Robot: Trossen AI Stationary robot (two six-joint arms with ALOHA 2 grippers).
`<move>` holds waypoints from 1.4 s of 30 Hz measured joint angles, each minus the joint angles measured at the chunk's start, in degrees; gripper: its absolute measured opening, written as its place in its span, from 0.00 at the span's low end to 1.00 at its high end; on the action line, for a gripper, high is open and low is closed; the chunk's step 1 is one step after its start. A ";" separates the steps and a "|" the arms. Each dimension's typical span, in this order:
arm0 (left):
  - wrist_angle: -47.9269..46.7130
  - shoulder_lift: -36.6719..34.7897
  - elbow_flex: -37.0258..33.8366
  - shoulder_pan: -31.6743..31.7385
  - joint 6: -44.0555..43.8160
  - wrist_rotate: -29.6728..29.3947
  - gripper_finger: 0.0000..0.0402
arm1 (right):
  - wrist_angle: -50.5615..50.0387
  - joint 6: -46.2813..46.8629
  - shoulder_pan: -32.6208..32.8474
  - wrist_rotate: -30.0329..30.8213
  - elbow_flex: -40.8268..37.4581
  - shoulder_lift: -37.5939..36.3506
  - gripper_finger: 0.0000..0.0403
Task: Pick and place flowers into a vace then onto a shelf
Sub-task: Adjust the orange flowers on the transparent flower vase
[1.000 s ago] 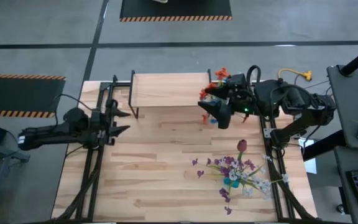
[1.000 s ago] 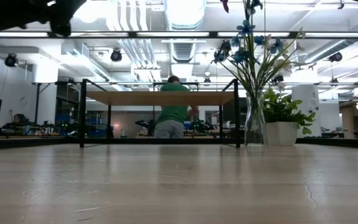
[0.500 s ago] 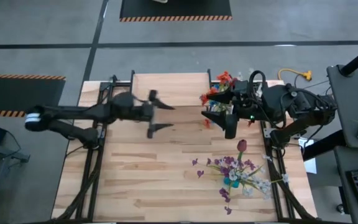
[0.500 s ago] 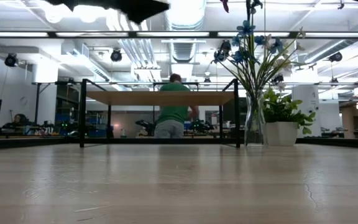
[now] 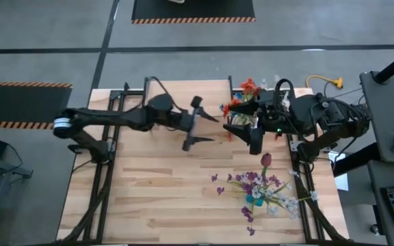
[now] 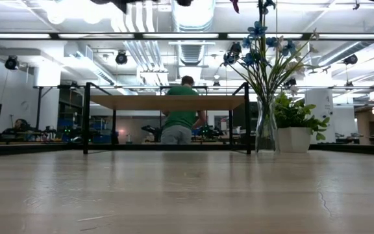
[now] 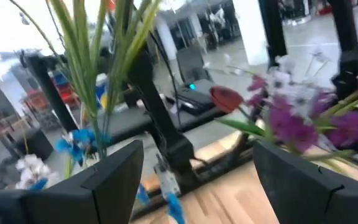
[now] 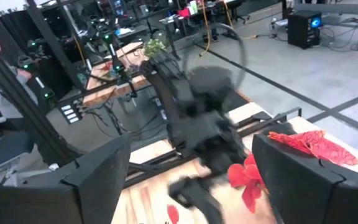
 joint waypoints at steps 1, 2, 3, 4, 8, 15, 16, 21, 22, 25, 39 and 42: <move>3.13 1.79 0.47 0.02 0.11 0.10 0.71 | -0.01 -0.02 0.02 -0.11 0.07 0.00 0.82; 5.94 3.48 1.10 0.02 0.28 0.12 0.71 | -0.03 -0.27 0.12 -0.15 0.23 0.00 0.82; 8.27 5.05 1.70 0.02 0.80 0.46 0.71 | -0.08 -0.68 0.31 -0.30 0.52 0.00 0.82; 9.94 6.52 2.50 0.02 1.09 0.80 0.71 | 0.03 -1.10 0.28 -0.79 0.87 0.00 0.82; 12.67 13.16 7.00 0.02 2.05 2.14 0.71 | 0.06 -2.56 0.88 -1.45 2.36 -0.02 0.82; 11.29 22.28 20.05 0.05 0.97 4.59 0.71 | -0.35 -5.60 2.78 -1.60 4.40 -0.02 0.82; 9.83 23.33 21.94 0.04 0.92 5.34 0.71 | -0.57 -5.87 2.90 -1.63 4.59 -0.02 0.82; 1.83 28.46 31.21 0.04 0.88 6.38 0.71 | -1.66 -6.87 3.48 -1.63 4.90 -0.11 0.82; -0.07 29.04 32.74 0.04 1.05 6.34 0.71 | -2.11 -6.89 3.48 -1.62 4.98 -0.18 0.82; -4.11 29.92 35.74 0.04 1.89 6.37 0.70 | -3.22 -6.89 3.48 -1.97 4.94 -0.49 0.82; -5.43 28.60 35.40 0.53 2.98 6.31 0.68 | -3.97 -6.84 3.48 -5.41 4.87 -1.95 0.82; -5.79 28.55 35.84 0.88 2.98 5.92 0.68 | -4.00 -7.17 3.48 -5.93 4.87 -1.96 0.82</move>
